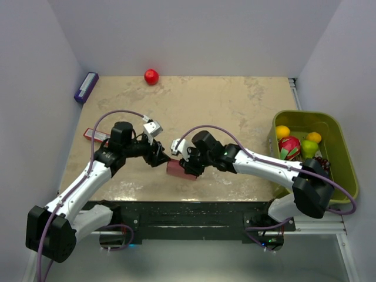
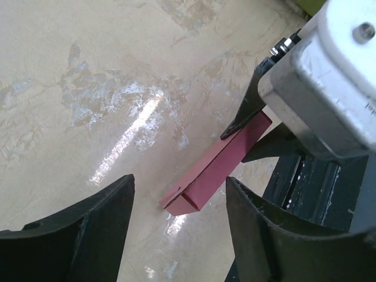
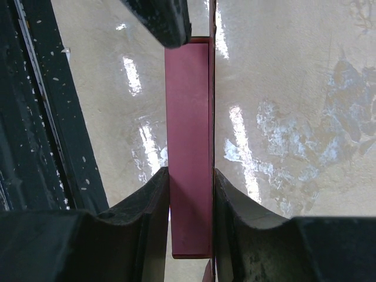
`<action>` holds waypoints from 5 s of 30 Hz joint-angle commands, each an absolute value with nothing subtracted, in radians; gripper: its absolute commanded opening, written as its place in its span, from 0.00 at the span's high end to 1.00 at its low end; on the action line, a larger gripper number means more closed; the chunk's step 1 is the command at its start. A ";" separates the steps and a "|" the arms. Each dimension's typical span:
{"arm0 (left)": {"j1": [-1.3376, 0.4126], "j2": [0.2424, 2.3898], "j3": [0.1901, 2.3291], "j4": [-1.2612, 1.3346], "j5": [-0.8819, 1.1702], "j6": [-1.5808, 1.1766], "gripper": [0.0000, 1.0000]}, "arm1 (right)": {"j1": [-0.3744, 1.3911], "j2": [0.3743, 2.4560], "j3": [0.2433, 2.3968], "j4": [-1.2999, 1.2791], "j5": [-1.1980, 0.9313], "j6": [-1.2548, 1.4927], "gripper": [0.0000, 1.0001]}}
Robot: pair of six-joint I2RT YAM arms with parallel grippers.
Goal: Fold the paper box
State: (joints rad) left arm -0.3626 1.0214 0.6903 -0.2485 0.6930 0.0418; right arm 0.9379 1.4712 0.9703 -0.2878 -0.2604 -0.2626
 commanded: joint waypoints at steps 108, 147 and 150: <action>-0.821 1.094 0.439 0.095 -0.047 -0.494 1.00 | 0.963 1.565 0.980 -0.199 0.095 -0.181 0.72; -0.934 1.120 0.331 0.106 -0.362 -0.488 1.00 | 0.963 1.522 0.951 -0.183 0.046 -0.219 0.67; -0.957 1.132 0.341 0.081 -0.397 -0.511 1.00 | 0.962 1.513 0.950 -0.178 0.058 -0.221 0.67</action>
